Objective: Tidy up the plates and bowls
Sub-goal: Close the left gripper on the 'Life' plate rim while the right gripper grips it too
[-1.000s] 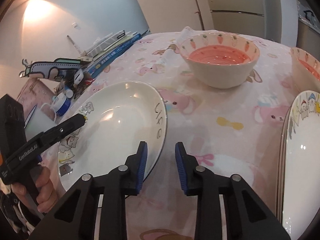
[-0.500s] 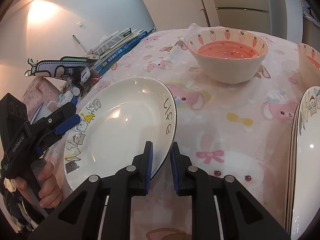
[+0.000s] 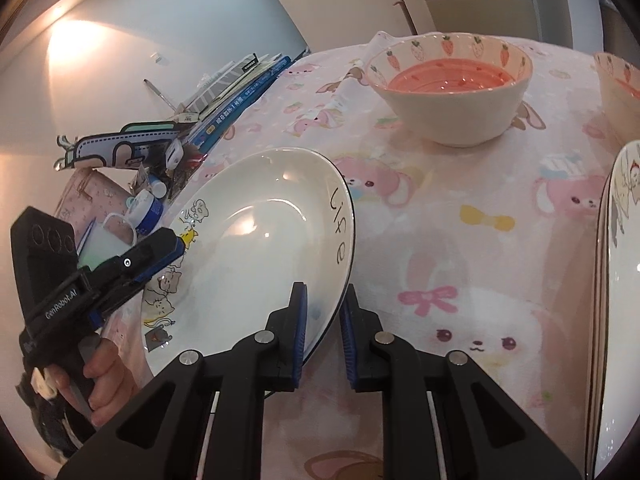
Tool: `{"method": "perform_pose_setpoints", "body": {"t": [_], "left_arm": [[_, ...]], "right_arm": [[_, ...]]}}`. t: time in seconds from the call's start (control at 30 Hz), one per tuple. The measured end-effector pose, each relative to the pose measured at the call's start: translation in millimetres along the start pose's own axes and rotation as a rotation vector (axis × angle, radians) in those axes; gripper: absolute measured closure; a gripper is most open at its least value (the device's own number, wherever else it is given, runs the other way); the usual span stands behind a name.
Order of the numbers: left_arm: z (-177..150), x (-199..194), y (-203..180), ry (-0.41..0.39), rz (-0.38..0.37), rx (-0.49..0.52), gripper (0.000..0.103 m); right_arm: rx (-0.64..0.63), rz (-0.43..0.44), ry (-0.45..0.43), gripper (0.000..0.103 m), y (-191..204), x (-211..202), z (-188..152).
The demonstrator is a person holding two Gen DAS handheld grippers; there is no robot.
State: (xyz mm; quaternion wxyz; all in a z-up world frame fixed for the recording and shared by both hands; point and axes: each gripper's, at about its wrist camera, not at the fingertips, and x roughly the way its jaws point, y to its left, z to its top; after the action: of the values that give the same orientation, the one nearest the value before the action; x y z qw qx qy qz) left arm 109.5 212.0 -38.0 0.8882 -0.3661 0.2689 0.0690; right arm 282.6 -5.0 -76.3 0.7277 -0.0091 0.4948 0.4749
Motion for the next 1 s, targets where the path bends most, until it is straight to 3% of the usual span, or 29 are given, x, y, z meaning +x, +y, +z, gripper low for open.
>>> {"method": "perform_pose_setpoints", "body": {"t": [0.03, 0.07, 0.1, 0.13, 0.17, 0.2, 0.23, 0.27, 0.3, 0.43, 0.6, 0.87, 0.97, 1.0], "left_arm": [[-1.5, -1.6, -3.8, 0.016, -0.095, -0.018, 0.098], [-5.1, -1.7, -15.1, 0.036, -0.138, -0.005, 0.098], [-7.6, -0.3, -27.0, 0.053, -0.099, 0.038, 0.098], [-13.3, 5.1, -47.7, 0.077, 0.089, 0.135, 0.098], [-16.7, 3.3, -56.8, 0.03, 0.235, 0.178, 0.098], [-18.7, -3.9, -61.7, -0.045, 0.276, 0.202, 0.098], [-18.5, -9.0, -65.2, -0.068, 0.259, 0.23, 0.098], [-15.8, -10.7, -63.7, -0.04, 0.21, 0.222, 0.098], [-12.6, -13.9, -58.2, -0.034, 0.187, 0.182, 0.098], [-3.2, -17.4, -40.5, -0.038, 0.259, 0.167, 0.098], [6.7, -10.7, 4.1, 0.09, 0.166, -0.004, 0.097], [16.5, -9.7, 23.9, 0.092, 0.13, -0.063, 0.095], [20.3, -10.3, 24.3, 0.095, 0.111, -0.065, 0.078], [21.4, -10.2, 25.1, 0.1, 0.098, -0.07, 0.078]], "right_arm": [[0.002, -0.002, 0.005, 0.088, -0.2, -1.3, 0.0], [0.002, 0.01, 0.011, 0.088, 0.3, -2.5, -0.8], [0.0, 0.026, 0.017, 0.087, 2.3, -4.5, -1.9], [-0.013, 0.038, 0.02, 0.086, 6.6, -7.7, -3.3], [-0.037, 0.029, 0.018, 0.086, 12.1, -10.3, -4.7], [-0.062, -0.006, 0.023, 0.087, 18.1, -12.2, -5.7], [-0.076, -0.067, 0.051, 0.087, 23.0, -11.2, -6.2], [-0.058, -0.099, 0.077, 0.087, 22.6, -9.6, -6.6], [-0.025, -0.088, 0.091, 0.088, 18.4, -8.3, -7.9], [-0.019, -0.06, 0.069, 0.087, 13.5, -11.7, -11.8], [-0.012, -0.057, 0.064, 0.087, 12.0, -12.7, -14.4], [-0.033, -0.059, 0.057, 0.087, 12.8, -11.8, -13.4], [-0.053, -0.065, 0.052, 0.086, 14.3, -12.3, -14.5], [-0.057, -0.066, 0.051, 0.086, 14.6, -12.3, -14.6]]}}
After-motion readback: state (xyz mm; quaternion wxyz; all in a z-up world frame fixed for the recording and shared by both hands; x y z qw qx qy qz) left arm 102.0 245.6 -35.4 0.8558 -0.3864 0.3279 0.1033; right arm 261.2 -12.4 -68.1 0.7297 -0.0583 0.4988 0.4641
